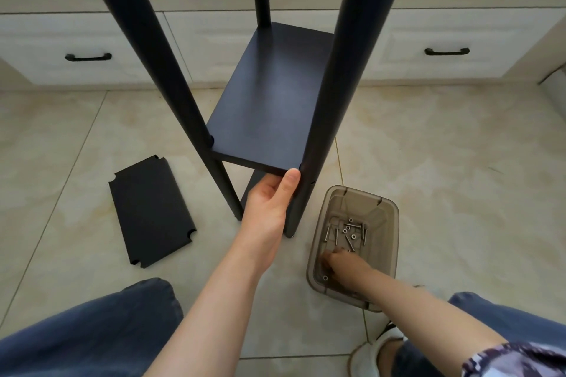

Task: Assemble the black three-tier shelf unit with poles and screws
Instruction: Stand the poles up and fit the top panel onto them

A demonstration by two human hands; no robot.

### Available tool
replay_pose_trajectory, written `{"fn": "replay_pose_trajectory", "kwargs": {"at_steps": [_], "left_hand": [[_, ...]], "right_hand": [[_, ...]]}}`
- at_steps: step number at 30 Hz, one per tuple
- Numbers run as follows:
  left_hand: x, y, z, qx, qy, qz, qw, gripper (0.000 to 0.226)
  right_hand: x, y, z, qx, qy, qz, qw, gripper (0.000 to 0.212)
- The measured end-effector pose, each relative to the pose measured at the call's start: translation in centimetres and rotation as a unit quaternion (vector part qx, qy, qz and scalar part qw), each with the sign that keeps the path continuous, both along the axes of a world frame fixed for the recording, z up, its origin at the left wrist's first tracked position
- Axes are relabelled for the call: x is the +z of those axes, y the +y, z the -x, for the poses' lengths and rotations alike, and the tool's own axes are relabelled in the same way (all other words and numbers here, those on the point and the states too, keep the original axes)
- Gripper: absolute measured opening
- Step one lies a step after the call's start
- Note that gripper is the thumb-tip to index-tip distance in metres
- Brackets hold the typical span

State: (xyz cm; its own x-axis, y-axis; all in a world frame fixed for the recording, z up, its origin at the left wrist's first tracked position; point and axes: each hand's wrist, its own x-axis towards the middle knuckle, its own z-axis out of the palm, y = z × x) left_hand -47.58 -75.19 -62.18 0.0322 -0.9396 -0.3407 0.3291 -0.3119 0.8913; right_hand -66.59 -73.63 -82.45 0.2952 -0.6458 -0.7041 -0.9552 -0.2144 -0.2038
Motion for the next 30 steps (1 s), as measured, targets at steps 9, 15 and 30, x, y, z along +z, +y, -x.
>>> {"fn": "replay_pose_trajectory", "kwargs": {"at_steps": [9,15,30], "left_hand": [[0.6,0.2,-0.2,0.032,0.027,-0.008,0.999,0.039],[0.8,0.4,-0.2,0.045,0.016,-0.012,0.999,0.042],[0.3,0.0,-0.5,0.023,-0.082,0.001,0.996,0.051]], "right_hand": [[0.2,0.1,0.4,0.054,0.023,-0.007,0.998,0.033],[0.3,0.2,0.6,0.097,0.041,-0.003,0.994,0.048],[1.4,0.1,0.8,0.210,0.076,0.048,0.974,0.052]]}}
